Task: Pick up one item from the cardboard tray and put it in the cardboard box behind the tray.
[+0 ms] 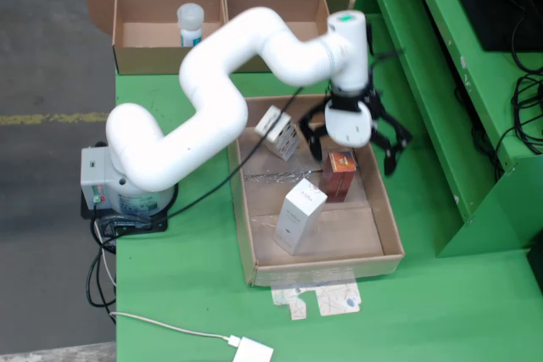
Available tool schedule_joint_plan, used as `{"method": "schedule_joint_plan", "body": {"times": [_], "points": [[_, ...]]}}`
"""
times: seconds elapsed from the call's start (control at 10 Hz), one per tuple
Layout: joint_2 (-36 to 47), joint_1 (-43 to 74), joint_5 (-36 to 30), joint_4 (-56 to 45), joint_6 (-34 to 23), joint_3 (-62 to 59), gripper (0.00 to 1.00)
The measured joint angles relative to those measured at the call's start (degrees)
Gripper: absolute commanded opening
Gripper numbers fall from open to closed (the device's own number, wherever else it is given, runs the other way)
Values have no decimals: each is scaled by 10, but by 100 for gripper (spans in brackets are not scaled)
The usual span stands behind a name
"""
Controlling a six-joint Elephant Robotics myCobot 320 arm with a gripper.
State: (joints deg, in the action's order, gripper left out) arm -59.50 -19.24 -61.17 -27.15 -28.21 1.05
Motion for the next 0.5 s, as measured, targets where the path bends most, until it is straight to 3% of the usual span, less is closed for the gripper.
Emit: {"method": "schedule_joint_plan", "body": {"times": [0.3, 0.5], "points": [[-78, 78, 77, -21, -53, 2, 100], [-84, 125, 124, -25, -97, 2, 100]]}}
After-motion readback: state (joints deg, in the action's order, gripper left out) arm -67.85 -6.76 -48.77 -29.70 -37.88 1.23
